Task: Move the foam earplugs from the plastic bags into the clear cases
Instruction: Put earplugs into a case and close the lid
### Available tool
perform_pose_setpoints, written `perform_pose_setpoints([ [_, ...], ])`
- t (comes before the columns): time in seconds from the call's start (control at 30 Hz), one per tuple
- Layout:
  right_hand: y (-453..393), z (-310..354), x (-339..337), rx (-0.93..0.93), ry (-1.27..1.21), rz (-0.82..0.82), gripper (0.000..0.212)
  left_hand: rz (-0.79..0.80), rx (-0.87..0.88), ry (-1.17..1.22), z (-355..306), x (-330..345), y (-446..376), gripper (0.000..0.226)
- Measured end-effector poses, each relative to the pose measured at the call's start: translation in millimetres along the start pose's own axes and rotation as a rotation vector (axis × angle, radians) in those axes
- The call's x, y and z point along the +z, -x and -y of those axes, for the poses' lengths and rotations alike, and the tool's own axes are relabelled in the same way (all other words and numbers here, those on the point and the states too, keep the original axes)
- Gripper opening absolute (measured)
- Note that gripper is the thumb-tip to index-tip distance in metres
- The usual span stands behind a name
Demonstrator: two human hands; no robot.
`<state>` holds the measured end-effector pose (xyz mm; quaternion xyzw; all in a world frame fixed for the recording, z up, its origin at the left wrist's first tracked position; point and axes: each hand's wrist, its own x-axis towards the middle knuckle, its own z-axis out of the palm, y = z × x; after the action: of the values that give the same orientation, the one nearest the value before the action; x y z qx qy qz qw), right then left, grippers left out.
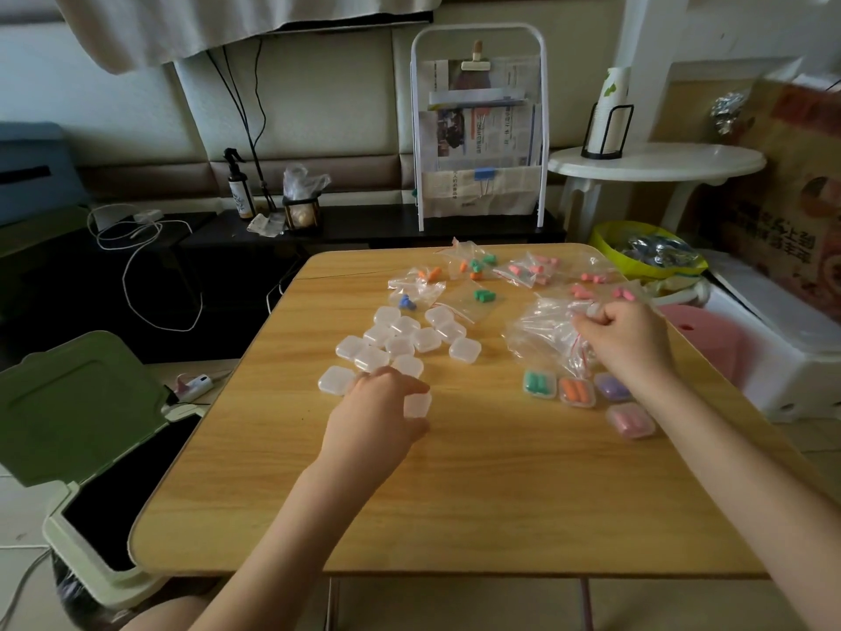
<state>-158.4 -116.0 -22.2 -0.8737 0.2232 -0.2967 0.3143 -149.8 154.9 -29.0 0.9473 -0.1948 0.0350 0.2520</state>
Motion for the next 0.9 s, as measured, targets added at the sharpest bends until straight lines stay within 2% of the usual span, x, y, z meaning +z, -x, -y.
perform_pose_setpoints([
  [0.17, -4.7, -11.2, 10.8, 0.001, 0.185, -0.064, 0.031, -0.027, 0.007, 0.108, 1.2, 4.1, -0.4, 0.039],
  [0.3, -3.0, -6.5, 9.6, 0.005, 0.158, -0.104, 0.042, -0.046, 0.037, 0.195, -2.7, 5.9, -1.0, 0.041],
  [0.37, 0.5, -1.3, 6.5, -0.062, 0.213, -0.118, 0.042, -0.069, 0.056, 0.248, -5.2, 6.1, -2.1, 0.044],
  [0.43, 8.1, 7.0, 3.1, -0.188, 0.284, -0.101, 0.031, -0.108, 0.073, 0.294, -8.4, 6.0, -2.4, 0.042],
  [0.5, 25.1, 22.8, -1.3, -0.321, 0.282, -0.003, 0.022, -0.156, 0.086, 0.359, -12.4, 5.5, -2.1, 0.041],
  [0.6, 60.4, 46.4, -2.5, -0.476, 0.099, 0.245, 0.031, -0.205, 0.136, 0.403, -20.2, 5.7, -1.6, 0.04],
  [0.73, 89.5, 65.8, -0.7, -0.43, -0.135, 0.44, 0.027, -0.198, 0.26, 0.4, -31.0, 10.7, 0.5, 0.042],
  [0.9, 83.0, 59.7, -2.4, -0.389, -0.096, 0.483, 0.04, -0.163, 0.287, 0.411, -37.5, 13.5, -0.3, 0.057],
])
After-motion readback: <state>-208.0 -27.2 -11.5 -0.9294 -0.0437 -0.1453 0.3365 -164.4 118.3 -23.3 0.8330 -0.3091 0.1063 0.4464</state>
